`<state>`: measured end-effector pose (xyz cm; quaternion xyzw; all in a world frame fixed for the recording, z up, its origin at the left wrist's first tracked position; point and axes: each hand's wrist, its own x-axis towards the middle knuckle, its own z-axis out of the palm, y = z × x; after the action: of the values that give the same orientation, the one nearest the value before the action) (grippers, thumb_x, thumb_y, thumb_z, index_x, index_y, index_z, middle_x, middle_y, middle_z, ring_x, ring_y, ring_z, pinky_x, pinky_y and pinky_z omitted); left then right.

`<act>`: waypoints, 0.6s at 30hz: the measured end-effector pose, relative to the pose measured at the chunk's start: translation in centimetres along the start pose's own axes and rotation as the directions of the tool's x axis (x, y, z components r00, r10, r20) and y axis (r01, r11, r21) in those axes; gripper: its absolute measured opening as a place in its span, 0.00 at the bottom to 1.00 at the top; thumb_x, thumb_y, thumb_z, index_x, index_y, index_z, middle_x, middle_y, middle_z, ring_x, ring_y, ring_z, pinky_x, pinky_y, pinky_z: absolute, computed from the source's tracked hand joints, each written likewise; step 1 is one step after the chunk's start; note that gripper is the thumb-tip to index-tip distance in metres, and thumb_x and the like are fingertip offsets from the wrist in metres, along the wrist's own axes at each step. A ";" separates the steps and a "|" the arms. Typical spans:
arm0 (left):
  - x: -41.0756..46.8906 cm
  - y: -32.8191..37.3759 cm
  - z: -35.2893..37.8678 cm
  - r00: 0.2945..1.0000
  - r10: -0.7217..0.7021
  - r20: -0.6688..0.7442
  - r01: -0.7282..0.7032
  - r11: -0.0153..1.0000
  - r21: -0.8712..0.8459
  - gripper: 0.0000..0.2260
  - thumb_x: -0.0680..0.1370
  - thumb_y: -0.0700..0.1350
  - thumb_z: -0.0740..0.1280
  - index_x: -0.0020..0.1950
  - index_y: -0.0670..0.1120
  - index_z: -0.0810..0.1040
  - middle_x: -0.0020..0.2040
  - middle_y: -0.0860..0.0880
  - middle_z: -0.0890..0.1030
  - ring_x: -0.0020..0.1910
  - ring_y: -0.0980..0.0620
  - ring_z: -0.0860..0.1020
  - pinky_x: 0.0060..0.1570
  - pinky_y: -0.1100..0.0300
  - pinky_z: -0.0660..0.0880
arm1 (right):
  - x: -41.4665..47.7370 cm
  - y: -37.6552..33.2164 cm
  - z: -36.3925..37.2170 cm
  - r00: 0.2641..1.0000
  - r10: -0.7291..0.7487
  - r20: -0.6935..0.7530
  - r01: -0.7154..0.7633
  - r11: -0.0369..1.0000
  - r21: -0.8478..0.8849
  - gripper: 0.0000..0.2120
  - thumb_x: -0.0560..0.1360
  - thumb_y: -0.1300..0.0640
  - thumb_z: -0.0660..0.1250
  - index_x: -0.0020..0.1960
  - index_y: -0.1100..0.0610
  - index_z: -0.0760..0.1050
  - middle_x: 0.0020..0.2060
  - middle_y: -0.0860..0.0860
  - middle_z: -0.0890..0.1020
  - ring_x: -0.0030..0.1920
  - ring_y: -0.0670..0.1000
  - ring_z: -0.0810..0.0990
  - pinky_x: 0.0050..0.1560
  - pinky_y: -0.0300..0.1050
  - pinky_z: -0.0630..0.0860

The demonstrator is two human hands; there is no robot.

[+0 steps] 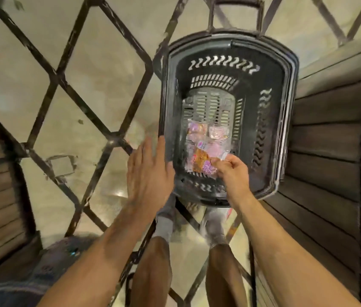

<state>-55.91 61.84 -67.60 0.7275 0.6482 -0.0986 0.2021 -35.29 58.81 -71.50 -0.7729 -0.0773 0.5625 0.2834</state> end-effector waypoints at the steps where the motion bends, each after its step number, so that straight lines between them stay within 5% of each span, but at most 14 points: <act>1: 0.3 0.1 1.5 1.000 -0.017 -0.020 0.016 0.999 -0.045 0.31 0.84 0.54 0.59 0.84 0.44 0.57 0.81 0.38 0.63 0.78 0.38 0.65 0.76 0.43 0.63 | 1.4 1.0 0.4 1.000 0.005 -0.005 -0.005 0.999 -0.045 0.20 0.76 0.67 0.75 0.38 0.53 0.66 0.25 0.43 0.69 0.25 0.42 0.69 0.38 0.42 0.70; 5: 1.5 0.4 7.0 0.991 -0.131 -0.008 0.123 0.951 -0.284 0.33 0.85 0.55 0.56 0.85 0.44 0.48 0.83 0.40 0.60 0.79 0.40 0.64 0.75 0.45 0.65 | 6.1 4.6 2.0 0.999 0.034 0.013 -0.032 0.986 -0.164 0.14 0.76 0.66 0.76 0.45 0.54 0.72 0.31 0.46 0.72 0.28 0.42 0.72 0.36 0.42 0.73; 10: 2.5 0.8 9.9 0.971 -0.233 -0.050 0.192 0.888 -0.418 0.32 0.85 0.50 0.58 0.86 0.46 0.48 0.75 0.37 0.71 0.63 0.33 0.78 0.49 0.40 0.79 | 8.9 7.0 2.8 0.992 0.116 0.056 -0.098 0.962 -0.255 0.10 0.80 0.66 0.71 0.53 0.56 0.71 0.39 0.51 0.77 0.36 0.47 0.76 0.29 0.30 0.70; 15: 2.5 0.6 10.4 0.968 -0.240 -0.072 0.189 0.889 -0.418 0.30 0.86 0.48 0.59 0.86 0.46 0.50 0.74 0.36 0.73 0.58 0.30 0.80 0.46 0.40 0.79 | 10.2 9.2 3.6 0.987 0.158 0.021 -0.144 0.940 -0.308 0.12 0.79 0.65 0.73 0.50 0.54 0.71 0.44 0.53 0.79 0.47 0.55 0.79 0.41 0.44 0.75; 18: 2.5 0.6 10.8 0.964 -0.244 -0.104 0.176 0.881 -0.440 0.29 0.87 0.46 0.60 0.86 0.46 0.51 0.76 0.38 0.72 0.62 0.31 0.79 0.49 0.38 0.80 | 10.8 9.8 3.9 0.995 0.097 0.017 -0.081 0.905 -0.418 0.13 0.80 0.60 0.73 0.62 0.57 0.75 0.50 0.54 0.81 0.52 0.56 0.81 0.51 0.48 0.76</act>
<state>-53.65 59.47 -78.22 0.5962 0.7430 0.0815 0.2931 -36.96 56.80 -86.36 -0.8076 -0.1656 0.5597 0.0846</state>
